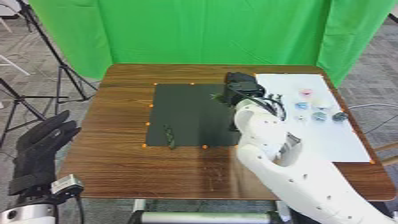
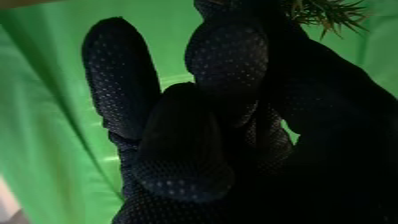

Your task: Arrange flowers

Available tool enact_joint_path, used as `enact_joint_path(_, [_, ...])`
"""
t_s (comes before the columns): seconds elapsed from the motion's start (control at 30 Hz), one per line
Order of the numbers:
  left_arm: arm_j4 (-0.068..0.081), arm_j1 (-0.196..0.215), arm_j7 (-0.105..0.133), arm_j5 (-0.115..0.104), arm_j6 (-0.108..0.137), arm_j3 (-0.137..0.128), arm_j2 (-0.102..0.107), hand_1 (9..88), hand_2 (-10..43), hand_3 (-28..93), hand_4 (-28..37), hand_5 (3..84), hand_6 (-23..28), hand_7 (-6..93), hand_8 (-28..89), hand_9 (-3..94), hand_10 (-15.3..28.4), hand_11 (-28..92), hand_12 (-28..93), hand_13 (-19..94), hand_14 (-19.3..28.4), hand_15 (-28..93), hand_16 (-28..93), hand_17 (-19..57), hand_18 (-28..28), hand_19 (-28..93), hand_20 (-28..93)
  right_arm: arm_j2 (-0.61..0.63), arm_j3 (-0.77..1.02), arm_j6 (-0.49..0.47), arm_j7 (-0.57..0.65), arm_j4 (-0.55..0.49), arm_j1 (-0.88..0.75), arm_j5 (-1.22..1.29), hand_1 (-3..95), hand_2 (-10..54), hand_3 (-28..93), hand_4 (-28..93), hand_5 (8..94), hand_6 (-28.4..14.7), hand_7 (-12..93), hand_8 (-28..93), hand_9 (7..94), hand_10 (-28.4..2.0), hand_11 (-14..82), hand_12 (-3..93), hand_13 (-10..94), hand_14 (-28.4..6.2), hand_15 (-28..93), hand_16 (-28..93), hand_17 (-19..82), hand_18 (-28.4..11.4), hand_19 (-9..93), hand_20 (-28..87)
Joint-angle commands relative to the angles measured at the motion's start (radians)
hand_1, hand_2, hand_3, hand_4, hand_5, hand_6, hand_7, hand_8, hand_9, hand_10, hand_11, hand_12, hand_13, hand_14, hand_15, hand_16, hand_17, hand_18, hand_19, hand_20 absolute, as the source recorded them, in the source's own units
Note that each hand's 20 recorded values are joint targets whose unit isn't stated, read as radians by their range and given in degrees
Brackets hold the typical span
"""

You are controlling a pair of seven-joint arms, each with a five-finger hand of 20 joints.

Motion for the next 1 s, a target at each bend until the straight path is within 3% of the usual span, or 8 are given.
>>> enact_joint_path(0.03, [0.004, -0.032, -0.044, 0.034, -0.025, 0.008, -0.015, 26.0, 4.5, 83, -18.2, 40.8, 10.0, 18.0, -11, 37.1, 20.0, 38, 8, 25, 27.1, 63, -16, -9.0, 21.8, 58, 2, -0.090, -0.056, -0.037, -0.030, 0.040, -0.003, -0.048, 56.2, -9.1, 74, -23, 87.8, -6.4, 16, 19, 93.7, -7.5, 51.4, 17.8, 94, -2.2, 75, 15, 64, -12.0, 93, -26])
enact_joint_path(0.17, [0.010, -0.055, -0.050, 0.037, -0.029, 0.022, -0.010, 26.0, 4.5, 83, -18.2, 40.8, 10.1, 17.8, -11, 37.1, 19.9, 38, 8, 25, 27.1, 63, -16, -9.0, 21.8, 58, 2, -0.124, -0.075, -0.047, -0.045, 0.066, 0.008, -0.065, 56.1, -9.1, 74, -23, 87.8, -6.4, 16, 19, 93.7, -7.5, 51.4, 17.8, 94, -2.2, 75, 15, 64, -12.1, 93, -26])
enact_joint_path(0.2, [0.011, -0.061, -0.060, 0.047, -0.038, 0.021, -0.019, 26.0, 4.5, 83, -18.2, 40.8, 10.0, 17.8, -11, 37.1, 20.0, 38, 8, 25, 27.0, 63, -16, -9.0, 21.8, 58, 2, -0.132, -0.080, -0.050, -0.049, 0.076, 0.012, -0.073, 56.1, -9.1, 74, -23, 87.8, -6.4, 16, 19, 93.7, -7.5, 51.4, 17.8, 94, -2.2, 75, 15, 64, -12.1, 93, -26])
enact_joint_path(0.47, [0.023, -0.108, -0.080, 0.073, -0.059, 0.046, -0.038, 25.9, 4.5, 83, -18.1, 40.7, 10.0, 18.0, -11, 37.1, 19.9, 37, 8, 25, 27.0, 63, -16, -9.0, 21.8, 58, 2, -0.192, -0.095, -0.078, -0.054, 0.144, 0.027, -0.099, 56.0, -8.9, 74, -23, 87.8, -6.2, 16, 18, 93.7, -7.4, 51.4, 17.7, 94, -2.2, 75, 15, 64, -12.3, 93, -25])
enact_joint_path(0.6, [0.025, -0.116, -0.072, 0.069, -0.064, 0.053, -0.037, 25.9, 4.5, 83, -18.0, 40.7, 10.0, 17.9, -11, 37.0, 20.0, 38, 8, 25, 27.1, 63, -16, -9.0, 21.8, 58, 2, -0.209, -0.099, -0.102, -0.045, 0.165, 0.024, -0.102, 55.8, -8.9, 74, -23, 87.9, -6.0, 16, 18, 93.7, -7.4, 51.4, 17.7, 94, -2.2, 75, 15, 64, -12.2, 93, -25])
enact_joint_path(0.8, [0.030, -0.129, -0.082, 0.084, -0.078, 0.057, -0.053, 25.9, 4.4, 84, -18.1, 40.7, 10.0, 18.0, -11, 37.0, 19.9, 38, 8, 25, 27.1, 63, -16, -9.0, 21.8, 58, 2, -0.224, -0.088, -0.135, -0.031, 0.187, 0.012, -0.096, 55.0, -9.0, 73, -23, 87.9, -5.7, 16, 17, 93.7, -7.4, 51.3, 17.7, 94, -2.2, 75, 15, 64, -12.1, 93, -25])
enact_joint_path(1.0, [0.031, -0.122, -0.074, 0.072, -0.073, 0.058, -0.043, 26.0, 4.5, 83, -18.2, 40.8, 10.0, 18.0, -11, 37.0, 20.0, 38, 8, 25, 27.1, 63, -16, -9.0, 21.8, 58, 2, -0.240, -0.078, -0.150, -0.034, 0.185, -0.008, -0.096, 53.2, -9.3, 73, -22, 87.9, -5.8, 16, 15, 93.7, -7.5, 50.6, 17.8, 94, -2.3, 75, 15, 64, -11.9, 93, -26])
